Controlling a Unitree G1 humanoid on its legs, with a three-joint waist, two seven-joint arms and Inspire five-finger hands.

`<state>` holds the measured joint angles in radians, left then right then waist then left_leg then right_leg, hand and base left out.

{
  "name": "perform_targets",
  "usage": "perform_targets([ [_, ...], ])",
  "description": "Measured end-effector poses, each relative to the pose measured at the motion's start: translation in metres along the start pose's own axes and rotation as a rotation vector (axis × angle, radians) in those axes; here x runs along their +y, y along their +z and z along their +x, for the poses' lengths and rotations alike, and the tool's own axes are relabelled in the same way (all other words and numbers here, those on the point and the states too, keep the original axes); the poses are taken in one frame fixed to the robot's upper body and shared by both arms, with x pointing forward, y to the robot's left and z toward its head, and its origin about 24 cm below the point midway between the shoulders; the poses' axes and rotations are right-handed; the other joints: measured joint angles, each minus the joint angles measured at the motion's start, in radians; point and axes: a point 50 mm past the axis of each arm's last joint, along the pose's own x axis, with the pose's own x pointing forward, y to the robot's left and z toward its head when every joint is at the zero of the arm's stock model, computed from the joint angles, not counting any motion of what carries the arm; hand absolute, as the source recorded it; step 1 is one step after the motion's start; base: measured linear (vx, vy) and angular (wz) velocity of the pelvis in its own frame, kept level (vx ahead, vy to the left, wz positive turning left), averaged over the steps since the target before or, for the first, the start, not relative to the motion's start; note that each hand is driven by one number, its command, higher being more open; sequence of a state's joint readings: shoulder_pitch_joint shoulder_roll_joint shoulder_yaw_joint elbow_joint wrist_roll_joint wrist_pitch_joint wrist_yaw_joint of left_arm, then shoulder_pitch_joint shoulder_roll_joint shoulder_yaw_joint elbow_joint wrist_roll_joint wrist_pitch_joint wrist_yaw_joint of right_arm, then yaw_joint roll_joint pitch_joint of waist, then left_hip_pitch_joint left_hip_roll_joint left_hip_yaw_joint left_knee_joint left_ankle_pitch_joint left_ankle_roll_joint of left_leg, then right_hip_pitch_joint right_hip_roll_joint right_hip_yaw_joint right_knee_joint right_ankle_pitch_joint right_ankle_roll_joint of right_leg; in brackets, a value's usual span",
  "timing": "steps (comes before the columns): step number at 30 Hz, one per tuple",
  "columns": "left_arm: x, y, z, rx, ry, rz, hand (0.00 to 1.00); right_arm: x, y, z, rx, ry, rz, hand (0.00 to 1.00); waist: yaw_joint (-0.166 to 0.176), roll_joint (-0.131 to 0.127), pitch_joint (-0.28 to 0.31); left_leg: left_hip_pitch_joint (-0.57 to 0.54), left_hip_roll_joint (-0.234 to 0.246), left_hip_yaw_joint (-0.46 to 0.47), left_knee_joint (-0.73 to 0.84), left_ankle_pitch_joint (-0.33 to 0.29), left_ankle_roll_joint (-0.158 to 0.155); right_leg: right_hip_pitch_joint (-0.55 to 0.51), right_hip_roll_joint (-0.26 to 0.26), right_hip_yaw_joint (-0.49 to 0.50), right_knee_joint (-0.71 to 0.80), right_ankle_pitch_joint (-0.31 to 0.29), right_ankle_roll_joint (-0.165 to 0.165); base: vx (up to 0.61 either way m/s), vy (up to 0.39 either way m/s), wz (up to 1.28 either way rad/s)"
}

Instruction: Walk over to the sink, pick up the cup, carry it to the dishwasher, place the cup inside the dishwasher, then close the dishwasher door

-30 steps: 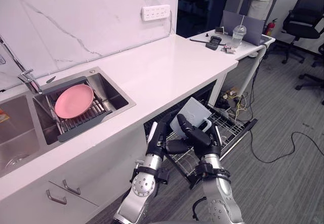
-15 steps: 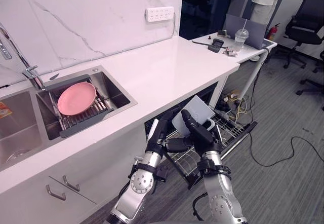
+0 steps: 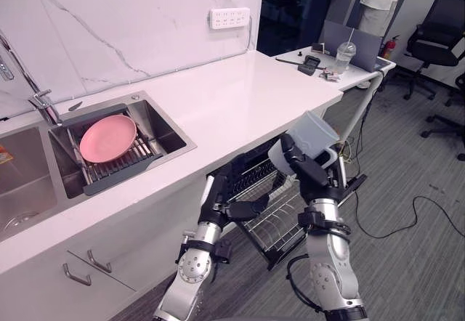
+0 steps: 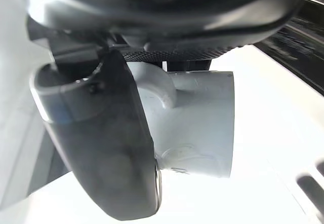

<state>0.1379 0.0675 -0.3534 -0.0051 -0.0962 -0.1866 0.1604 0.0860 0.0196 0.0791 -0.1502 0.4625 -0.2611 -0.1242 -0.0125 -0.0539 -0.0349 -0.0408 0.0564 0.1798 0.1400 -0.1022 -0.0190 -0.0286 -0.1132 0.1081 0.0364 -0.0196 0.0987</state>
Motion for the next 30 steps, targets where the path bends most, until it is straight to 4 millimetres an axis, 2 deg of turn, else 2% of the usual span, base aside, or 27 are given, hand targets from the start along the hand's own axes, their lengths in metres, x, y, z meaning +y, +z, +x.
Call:
perform_targets([
  [4,0.001,0.012,0.0,-0.052,0.013,-0.022,0.9,-0.004,0.007,0.0,-0.033,-0.016,-0.046,0.3,0.001,0.003,0.009,0.0,0.0,0.0,0.0,-0.001,-0.001,0.0,0.0,-0.001,0.0,-0.001,-0.001,0.0,0.0,0.0],
  [9,0.001,0.008,-0.007,-0.03,-0.014,-0.053,0.9,-0.01,0.006,-0.007,-0.023,-0.031,-0.082,0.3,0.002,0.005,0.011,0.0,0.001,0.0,0.0,-0.004,-0.003,0.0,0.0,-0.002,0.0,-0.003,-0.002,0.0,0.0,0.0],
  [14,0.01,-0.006,-0.024,0.043,0.019,-0.087,0.9,-0.034,0.002,-0.029,0.039,-0.114,-0.152,0.3,0.013,0.007,0.038,0.006,0.002,0.0,0.0,-0.008,-0.004,0.007,0.0,-0.004,0.0,-0.006,-0.002,0.0,0.0,0.0],
  [19,0.024,-0.023,-0.046,0.132,0.089,-0.113,0.9,-0.057,-0.001,-0.052,0.101,-0.217,-0.202,0.3,0.022,0.009,0.039,0.007,0.01,0.0,0.018,-0.024,-0.008,0.01,0.005,-0.007,0.015,-0.019,-0.004,0.0,0.0,0.0],
  [22,0.031,-0.036,-0.056,0.198,0.121,-0.119,0.9,-0.061,-0.002,-0.06,0.131,-0.23,-0.252,0.3,0.024,0.01,0.04,0.006,0.015,-0.003,0.028,-0.03,-0.009,0.015,0.007,-0.013,0.019,-0.026,-0.007,0.0,-0.008,0.02],
  [30,0.048,-0.066,-0.076,0.346,0.198,-0.109,0.9,-0.066,-0.01,-0.064,0.191,-0.211,-0.369,0.3,0.03,0.012,0.041,-0.002,0.017,-0.011,0.04,-0.042,-0.012,0.014,0.007,-0.029,0.037,-0.044,-0.006,0.01,-0.003,0.05],
])
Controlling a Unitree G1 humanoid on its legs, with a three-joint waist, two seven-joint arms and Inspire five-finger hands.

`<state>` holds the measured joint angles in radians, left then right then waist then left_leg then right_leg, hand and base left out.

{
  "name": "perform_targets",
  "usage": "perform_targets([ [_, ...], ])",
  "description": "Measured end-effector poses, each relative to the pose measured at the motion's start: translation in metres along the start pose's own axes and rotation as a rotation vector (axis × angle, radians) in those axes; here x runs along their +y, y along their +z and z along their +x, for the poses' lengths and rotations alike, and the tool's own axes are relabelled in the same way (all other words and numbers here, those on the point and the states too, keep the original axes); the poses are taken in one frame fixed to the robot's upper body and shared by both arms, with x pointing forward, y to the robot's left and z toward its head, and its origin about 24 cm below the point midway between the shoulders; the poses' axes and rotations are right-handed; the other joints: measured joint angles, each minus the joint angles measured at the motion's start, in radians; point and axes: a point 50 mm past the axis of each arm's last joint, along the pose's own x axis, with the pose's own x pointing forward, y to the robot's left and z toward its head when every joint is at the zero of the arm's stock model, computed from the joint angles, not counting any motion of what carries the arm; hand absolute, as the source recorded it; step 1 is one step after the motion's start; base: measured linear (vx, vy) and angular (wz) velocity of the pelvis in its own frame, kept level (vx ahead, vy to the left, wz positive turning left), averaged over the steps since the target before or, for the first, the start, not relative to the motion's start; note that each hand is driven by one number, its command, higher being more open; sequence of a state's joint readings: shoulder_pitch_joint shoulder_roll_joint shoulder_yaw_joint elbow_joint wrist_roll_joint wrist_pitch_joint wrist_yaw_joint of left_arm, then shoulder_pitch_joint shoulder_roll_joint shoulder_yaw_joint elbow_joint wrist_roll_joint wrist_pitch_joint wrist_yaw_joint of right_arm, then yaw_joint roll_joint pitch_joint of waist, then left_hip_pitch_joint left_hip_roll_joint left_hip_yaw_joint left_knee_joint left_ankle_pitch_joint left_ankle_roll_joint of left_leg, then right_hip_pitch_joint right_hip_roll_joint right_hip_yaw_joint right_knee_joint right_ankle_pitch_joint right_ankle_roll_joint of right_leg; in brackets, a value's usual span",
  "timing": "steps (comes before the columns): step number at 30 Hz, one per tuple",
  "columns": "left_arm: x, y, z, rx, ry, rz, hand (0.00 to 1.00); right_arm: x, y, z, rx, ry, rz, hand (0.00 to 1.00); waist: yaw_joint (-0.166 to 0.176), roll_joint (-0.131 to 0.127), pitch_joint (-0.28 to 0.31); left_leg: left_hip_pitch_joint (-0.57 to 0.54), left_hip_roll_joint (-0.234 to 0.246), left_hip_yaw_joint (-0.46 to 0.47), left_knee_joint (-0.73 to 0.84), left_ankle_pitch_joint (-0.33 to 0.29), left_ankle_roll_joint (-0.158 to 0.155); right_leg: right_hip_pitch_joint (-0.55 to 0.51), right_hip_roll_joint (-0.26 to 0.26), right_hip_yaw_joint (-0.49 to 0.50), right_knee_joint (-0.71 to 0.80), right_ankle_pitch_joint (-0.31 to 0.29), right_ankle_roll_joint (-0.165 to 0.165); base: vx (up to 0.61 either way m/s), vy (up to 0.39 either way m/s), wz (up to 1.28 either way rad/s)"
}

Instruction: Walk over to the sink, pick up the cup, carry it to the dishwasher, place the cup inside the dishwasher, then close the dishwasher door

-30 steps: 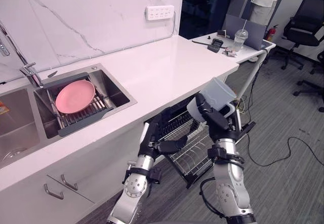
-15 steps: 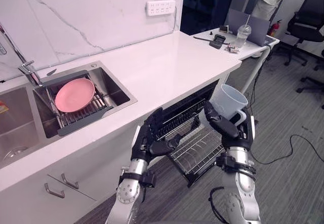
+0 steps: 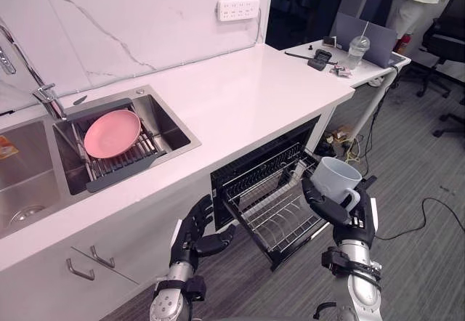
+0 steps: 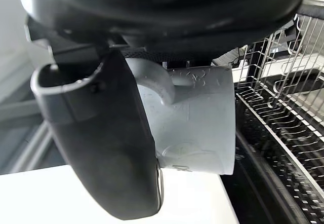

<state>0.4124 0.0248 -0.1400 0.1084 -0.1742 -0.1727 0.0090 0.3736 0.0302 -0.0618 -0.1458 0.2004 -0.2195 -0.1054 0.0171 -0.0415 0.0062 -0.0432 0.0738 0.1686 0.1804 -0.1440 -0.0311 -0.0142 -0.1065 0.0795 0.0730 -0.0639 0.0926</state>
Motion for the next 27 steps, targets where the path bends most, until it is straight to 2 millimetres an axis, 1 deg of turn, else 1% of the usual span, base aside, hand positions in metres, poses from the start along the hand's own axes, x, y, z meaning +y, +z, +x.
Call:
perform_targets([
  [7,0.021,-0.027,-0.006,0.125,0.081,0.064,0.9,-0.008,-0.023,-0.001,0.109,0.006,-0.084,0.3,0.014,0.001,0.001,-0.007,-0.006,-0.024,-0.003,0.001,0.0,0.0,-0.002,-0.018,0.0,-0.01,-0.001,0.02,-0.004,0.08],
  [11,0.036,-0.054,-0.01,0.262,0.126,0.115,0.9,-0.009,-0.042,0.006,0.183,0.008,-0.109,0.3,0.014,0.011,0.006,0.004,-0.016,-0.035,-0.049,0.028,-0.001,-0.003,-0.008,-0.033,-0.003,-0.011,0.0,0.01,-0.008,0.08],
  [14,0.044,-0.067,-0.016,0.333,0.143,0.143,0.9,-0.013,-0.051,0.01,0.219,0.018,-0.17,0.3,0.015,0.023,0.015,0.007,-0.021,-0.047,-0.079,0.048,0.0,-0.006,-0.011,-0.046,-0.004,-0.011,0.0,0.0,-0.014,0.13],
  [16,0.05,-0.073,-0.02,0.364,0.164,0.162,0.9,-0.013,-0.056,0.014,0.239,0.028,-0.198,0.3,0.015,0.028,0.027,0.008,-0.021,-0.051,-0.09,0.056,-0.002,-0.008,-0.01,-0.05,-0.005,-0.011,0.0,-0.02,-0.018,0.08],
  [17,0.052,-0.074,-0.02,0.373,0.17,0.165,0.9,-0.013,-0.057,0.016,0.243,0.033,-0.207,0.3,0.015,0.029,0.034,0.009,-0.021,-0.052,-0.093,0.059,-0.003,-0.008,-0.01,-0.051,-0.005,-0.011,0.0,-0.03,-0.018,0.06],
  [19,0.059,-0.075,-0.018,0.387,0.18,0.191,0.9,-0.012,-0.057,0.027,0.239,0.057,-0.257,0.3,0.016,0.03,0.079,0.001,-0.021,-0.054,-0.095,0.067,-0.003,-0.017,-0.009,-0.054,0.0,-0.008,0.002,-0.06,-0.014,0.05],
  [21,0.062,-0.074,-0.015,0.388,0.181,0.205,0.9,-0.011,-0.054,0.035,0.225,0.077,-0.295,0.3,0.019,0.031,0.104,-0.027,-0.021,-0.058,-0.094,0.077,-0.002,-0.042,-0.01,-0.057,0.003,0.0,0.003,-0.07,-0.009,0.05],
  [22,0.063,-0.072,-0.011,0.381,0.18,0.214,0.9,-0.008,-0.052,0.042,0.212,0.092,-0.323,0.3,0.02,0.031,0.125,-0.042,-0.021,-0.061,-0.09,0.081,-0.001,-0.056,-0.01,-0.058,0.003,0.006,0.004,-0.05,-0.004,0.04],
  [24,0.064,-0.069,-0.007,0.371,0.179,0.221,0.9,-0.004,-0.05,0.05,0.205,0.108,-0.348,0.3,0.021,0.033,0.147,-0.06,-0.021,-0.064,-0.08,0.081,-0.001,-0.068,-0.01,-0.058,0.005,0.01,0.005,-0.04,0.0,0.04],
  [25,0.063,-0.065,-0.002,0.353,0.174,0.226,0.9,-0.001,-0.047,0.058,0.191,0.118,-0.375,0.3,0.022,0.036,0.169,-0.078,-0.022,-0.066,-0.067,0.081,-0.001,-0.083,-0.011,-0.061,0.013,0.01,0.006,-0.04,0.003,0.07],
  [27,0.061,-0.06,0.005,0.328,0.168,0.241,0.9,0.004,-0.041,0.068,0.166,0.122,-0.381,0.3,0.025,0.039,0.197,-0.1,-0.021,-0.067,-0.047,0.081,-0.001,-0.099,-0.012,-0.062,0.027,0.011,0.006,-0.07,0.004,0.06],
])
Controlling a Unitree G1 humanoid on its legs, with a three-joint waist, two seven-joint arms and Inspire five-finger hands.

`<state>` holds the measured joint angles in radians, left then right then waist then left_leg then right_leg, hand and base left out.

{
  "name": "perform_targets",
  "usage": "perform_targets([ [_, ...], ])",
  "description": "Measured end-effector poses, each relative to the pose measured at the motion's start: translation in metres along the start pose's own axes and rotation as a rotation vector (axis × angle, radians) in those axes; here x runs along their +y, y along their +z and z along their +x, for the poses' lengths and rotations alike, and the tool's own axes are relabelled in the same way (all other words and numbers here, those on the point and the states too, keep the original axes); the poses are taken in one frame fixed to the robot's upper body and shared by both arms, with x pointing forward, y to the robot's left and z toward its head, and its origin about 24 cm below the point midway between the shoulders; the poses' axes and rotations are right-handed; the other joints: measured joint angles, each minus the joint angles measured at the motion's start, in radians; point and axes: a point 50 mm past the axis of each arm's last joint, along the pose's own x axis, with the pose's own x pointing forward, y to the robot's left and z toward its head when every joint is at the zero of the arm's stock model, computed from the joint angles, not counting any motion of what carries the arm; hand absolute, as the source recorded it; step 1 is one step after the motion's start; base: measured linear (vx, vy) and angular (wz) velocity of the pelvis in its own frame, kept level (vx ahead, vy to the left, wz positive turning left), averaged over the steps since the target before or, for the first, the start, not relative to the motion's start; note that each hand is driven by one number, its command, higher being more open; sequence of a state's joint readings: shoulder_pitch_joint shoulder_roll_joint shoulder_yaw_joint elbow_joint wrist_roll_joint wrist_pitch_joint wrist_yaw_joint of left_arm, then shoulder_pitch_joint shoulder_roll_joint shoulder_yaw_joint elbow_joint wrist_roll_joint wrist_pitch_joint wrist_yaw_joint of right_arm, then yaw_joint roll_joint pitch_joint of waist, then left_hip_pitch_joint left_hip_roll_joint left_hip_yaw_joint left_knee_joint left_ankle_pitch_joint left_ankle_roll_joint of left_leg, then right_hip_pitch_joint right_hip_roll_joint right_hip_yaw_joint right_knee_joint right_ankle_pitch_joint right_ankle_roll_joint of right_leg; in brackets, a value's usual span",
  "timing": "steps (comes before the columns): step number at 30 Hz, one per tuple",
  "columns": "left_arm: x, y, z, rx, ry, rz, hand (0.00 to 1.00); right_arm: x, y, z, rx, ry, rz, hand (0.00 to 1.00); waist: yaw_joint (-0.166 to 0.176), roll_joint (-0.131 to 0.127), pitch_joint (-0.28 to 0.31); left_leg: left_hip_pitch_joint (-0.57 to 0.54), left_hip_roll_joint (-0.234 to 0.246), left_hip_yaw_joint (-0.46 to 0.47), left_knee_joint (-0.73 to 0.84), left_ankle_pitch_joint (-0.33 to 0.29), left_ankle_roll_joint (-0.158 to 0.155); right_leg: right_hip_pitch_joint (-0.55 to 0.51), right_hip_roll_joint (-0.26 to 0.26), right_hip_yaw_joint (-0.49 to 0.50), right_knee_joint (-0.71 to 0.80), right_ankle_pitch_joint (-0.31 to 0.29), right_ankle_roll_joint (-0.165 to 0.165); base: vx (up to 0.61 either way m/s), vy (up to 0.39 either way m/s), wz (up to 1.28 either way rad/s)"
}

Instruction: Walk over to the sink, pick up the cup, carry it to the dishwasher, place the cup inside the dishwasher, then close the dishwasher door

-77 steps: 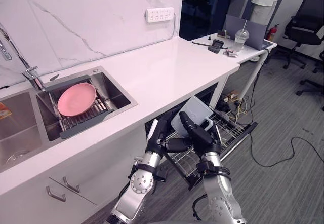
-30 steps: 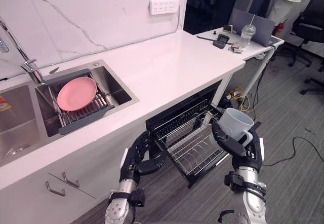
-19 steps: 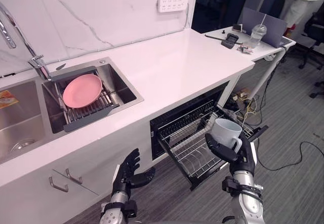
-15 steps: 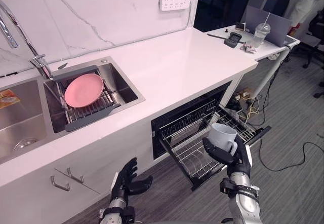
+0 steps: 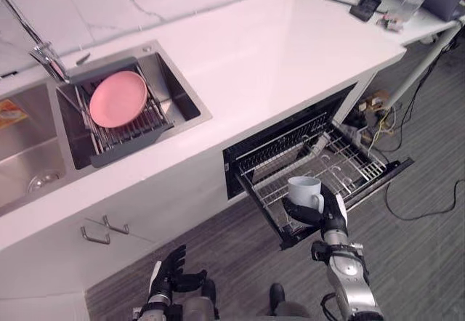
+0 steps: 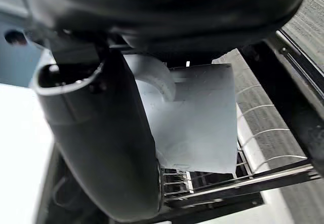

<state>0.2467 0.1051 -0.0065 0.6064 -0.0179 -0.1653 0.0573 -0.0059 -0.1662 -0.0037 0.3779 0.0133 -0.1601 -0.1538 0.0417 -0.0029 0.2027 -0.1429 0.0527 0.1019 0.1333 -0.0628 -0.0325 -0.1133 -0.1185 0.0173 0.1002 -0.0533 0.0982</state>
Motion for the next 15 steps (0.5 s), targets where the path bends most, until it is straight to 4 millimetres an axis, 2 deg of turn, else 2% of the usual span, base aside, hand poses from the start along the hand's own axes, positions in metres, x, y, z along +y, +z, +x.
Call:
perform_targets([
  [5,-0.005,0.021,0.009,-0.084,-0.003,-0.008,0.9,0.003,0.039,0.026,-0.131,0.001,-0.027,0.3,0.017,0.019,0.07,-0.082,0.012,0.001,0.067,-0.008,0.004,-0.08,0.004,0.008,0.06,0.0,-0.001,-0.1,-0.006,-0.02],
  [11,-0.007,0.024,0.01,-0.095,0.013,-0.009,0.9,0.007,0.059,0.037,-0.185,-0.014,-0.038,0.3,0.035,0.025,0.099,-0.139,0.025,0.007,0.094,-0.011,0.005,-0.138,0.015,0.017,0.078,0.007,-0.009,-0.07,-0.017,-0.06],
  [15,-0.014,0.033,0.014,-0.126,0.009,-0.018,0.9,0.008,0.076,0.047,-0.225,-0.038,-0.081,0.3,0.051,0.026,0.104,-0.161,0.031,0.016,0.091,-0.004,0.003,-0.167,0.019,0.026,0.076,0.013,-0.01,0.03,-0.016,-0.08],
])
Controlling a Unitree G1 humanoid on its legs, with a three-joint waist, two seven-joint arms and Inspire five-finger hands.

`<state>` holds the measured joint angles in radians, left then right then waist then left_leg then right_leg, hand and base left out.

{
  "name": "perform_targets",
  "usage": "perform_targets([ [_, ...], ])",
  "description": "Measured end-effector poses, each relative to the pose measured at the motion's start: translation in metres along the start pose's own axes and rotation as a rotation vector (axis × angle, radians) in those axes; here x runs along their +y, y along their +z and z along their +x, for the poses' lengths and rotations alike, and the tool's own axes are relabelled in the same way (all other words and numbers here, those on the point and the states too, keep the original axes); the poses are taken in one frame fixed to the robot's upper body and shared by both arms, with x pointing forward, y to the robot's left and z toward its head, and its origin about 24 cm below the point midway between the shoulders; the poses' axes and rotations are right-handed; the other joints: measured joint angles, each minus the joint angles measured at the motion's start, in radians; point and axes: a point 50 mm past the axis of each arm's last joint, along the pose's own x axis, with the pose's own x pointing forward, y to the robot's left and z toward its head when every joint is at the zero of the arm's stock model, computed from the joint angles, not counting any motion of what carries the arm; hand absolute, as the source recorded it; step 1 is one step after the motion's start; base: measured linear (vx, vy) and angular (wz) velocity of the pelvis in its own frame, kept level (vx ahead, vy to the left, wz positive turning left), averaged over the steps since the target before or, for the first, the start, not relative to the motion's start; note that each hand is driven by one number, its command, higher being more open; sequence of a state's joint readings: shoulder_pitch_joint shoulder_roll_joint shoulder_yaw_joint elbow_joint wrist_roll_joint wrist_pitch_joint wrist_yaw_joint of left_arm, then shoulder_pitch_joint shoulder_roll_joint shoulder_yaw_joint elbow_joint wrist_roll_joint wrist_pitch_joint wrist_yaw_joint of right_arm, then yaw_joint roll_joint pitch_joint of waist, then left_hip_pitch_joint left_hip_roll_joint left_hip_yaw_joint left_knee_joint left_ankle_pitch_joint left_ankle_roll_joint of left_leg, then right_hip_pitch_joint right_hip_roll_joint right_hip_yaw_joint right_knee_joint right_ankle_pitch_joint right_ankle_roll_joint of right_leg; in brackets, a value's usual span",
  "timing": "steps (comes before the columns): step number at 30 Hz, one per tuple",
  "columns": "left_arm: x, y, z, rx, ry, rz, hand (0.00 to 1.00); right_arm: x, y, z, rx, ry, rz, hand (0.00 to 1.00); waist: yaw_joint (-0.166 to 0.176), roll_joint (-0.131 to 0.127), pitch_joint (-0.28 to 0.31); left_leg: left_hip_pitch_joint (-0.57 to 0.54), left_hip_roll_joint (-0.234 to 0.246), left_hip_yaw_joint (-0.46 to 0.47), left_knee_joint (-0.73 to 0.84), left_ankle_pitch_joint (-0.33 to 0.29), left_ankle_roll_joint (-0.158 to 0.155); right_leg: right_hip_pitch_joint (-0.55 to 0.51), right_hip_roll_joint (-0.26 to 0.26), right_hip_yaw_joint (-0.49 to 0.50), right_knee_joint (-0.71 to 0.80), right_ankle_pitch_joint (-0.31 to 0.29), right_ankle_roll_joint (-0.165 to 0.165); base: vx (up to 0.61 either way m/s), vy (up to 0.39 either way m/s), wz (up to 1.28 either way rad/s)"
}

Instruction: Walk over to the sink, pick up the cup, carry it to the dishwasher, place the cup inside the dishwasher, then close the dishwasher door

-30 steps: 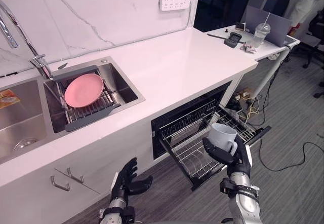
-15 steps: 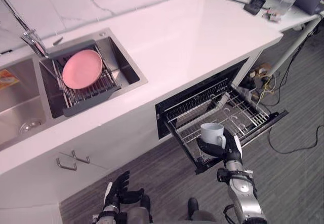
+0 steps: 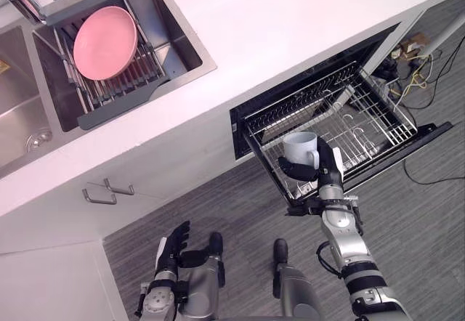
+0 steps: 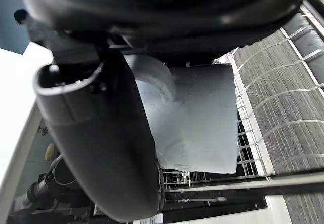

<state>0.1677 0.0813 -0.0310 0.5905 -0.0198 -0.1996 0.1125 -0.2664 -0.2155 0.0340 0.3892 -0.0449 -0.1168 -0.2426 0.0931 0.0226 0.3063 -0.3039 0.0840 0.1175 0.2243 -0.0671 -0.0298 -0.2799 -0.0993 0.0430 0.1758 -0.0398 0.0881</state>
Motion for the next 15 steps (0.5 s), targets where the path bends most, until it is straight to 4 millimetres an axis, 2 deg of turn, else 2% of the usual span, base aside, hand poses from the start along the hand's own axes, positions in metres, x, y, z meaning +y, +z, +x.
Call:
perform_targets([
  [5,-0.006,0.018,0.006,-0.081,-0.004,-0.004,0.9,-0.004,0.016,0.019,-0.042,-0.031,-0.051,0.3,0.002,0.001,0.045,0.0,0.0,0.0,-0.005,0.004,-0.003,-0.003,-0.002,0.001,-0.001,0.002,-0.002,0.01,-0.002,-0.01],
  [14,-0.007,0.023,0.009,-0.097,0.015,-0.01,0.9,-0.003,0.004,0.024,0.033,-0.046,-0.148,0.3,0.008,0.002,0.06,-0.018,-0.002,-0.002,-0.013,0.009,-0.005,-0.02,-0.001,0.0,-0.002,0.005,-0.006,0.0,0.0,0.0],
  [15,-0.008,0.024,0.01,-0.1,0.015,-0.01,0.9,-0.003,0.003,0.025,0.037,-0.047,-0.154,0.9,0.008,0.002,0.063,-0.018,-0.002,-0.002,-0.013,0.01,-0.005,-0.021,-0.001,0.0,-0.002,0.006,-0.006,0.0,0.0,0.0],
])
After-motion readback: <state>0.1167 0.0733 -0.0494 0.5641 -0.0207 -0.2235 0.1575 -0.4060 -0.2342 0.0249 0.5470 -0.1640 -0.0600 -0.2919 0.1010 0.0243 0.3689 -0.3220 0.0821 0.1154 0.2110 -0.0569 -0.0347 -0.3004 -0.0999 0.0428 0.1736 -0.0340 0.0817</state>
